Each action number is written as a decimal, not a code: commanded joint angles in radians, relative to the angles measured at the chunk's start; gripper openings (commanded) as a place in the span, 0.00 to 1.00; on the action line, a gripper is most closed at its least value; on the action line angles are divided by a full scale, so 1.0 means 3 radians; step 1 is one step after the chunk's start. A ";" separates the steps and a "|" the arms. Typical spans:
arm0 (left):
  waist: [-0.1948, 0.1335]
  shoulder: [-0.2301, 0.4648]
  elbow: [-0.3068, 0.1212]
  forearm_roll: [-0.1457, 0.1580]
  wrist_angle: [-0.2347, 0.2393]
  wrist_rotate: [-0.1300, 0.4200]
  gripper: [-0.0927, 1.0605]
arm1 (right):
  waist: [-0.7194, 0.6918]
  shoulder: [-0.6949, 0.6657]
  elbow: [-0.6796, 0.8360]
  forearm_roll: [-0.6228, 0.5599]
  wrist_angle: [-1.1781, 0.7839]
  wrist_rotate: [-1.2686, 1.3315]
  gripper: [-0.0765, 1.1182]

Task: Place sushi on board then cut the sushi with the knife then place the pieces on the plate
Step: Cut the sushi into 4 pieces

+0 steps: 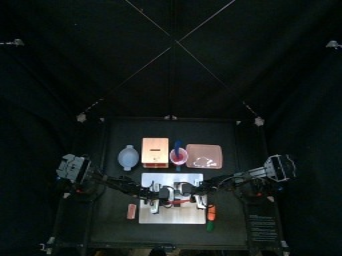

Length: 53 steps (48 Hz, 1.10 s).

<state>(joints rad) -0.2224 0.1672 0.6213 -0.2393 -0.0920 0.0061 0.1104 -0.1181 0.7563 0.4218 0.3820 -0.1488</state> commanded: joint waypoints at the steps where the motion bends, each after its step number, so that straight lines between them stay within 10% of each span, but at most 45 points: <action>1: 0.0015 -0.0077 -0.0056 0.0031 -0.0015 0.0010 0.50 | -0.0036 -0.0153 -0.0097 -0.0005 -0.0056 -0.0005 0.28; 53: 0.0102 -0.0118 -0.0046 0.0261 -0.0015 0.0010 0.50 | -0.0020 -0.0169 -0.0010 0.0051 -0.0066 0.0000 0.28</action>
<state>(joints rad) -0.1994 0.1565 0.6228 -0.1657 -0.0905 0.0077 0.1058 -0.1457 0.7655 0.4295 0.3758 -0.1473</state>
